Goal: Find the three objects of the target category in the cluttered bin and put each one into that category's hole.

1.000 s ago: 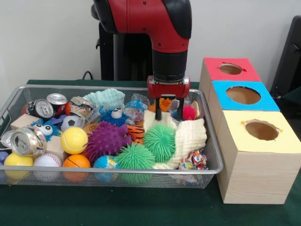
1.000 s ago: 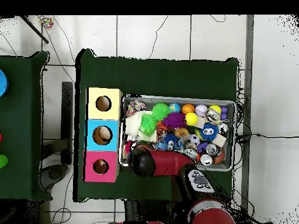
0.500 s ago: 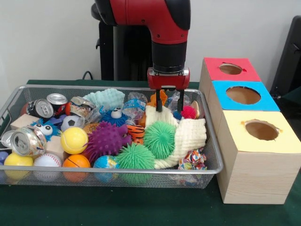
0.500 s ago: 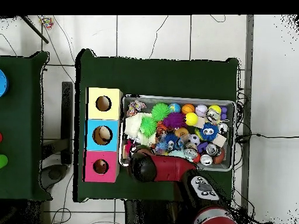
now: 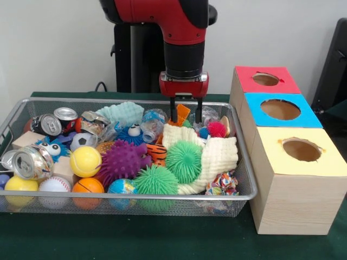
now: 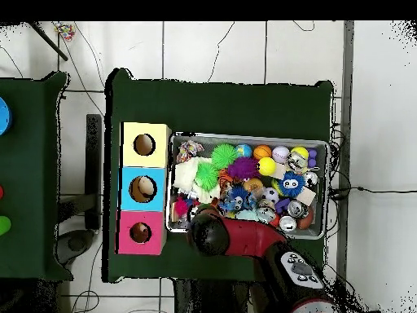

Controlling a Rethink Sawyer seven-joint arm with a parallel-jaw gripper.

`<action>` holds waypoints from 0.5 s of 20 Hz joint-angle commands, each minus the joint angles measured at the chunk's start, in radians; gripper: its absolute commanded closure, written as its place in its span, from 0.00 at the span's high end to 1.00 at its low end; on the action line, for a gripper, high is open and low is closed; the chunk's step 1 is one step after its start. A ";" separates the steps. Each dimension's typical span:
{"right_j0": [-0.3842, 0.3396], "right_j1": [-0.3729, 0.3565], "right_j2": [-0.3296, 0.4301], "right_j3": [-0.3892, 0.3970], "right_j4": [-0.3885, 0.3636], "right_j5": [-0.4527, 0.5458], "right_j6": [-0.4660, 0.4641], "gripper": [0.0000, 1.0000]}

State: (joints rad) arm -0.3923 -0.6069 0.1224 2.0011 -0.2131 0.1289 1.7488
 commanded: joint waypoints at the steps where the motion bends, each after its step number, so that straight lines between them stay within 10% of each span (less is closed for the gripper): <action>1: -0.012 0.001 0.085 -0.010 -0.008 0.117 0.052 1.00; 10: 0.098 -0.004 0.004 -0.079 0.028 0.163 0.100 1.00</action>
State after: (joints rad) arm -0.3504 -0.6079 0.1164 2.0011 -0.2131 0.1521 1.7488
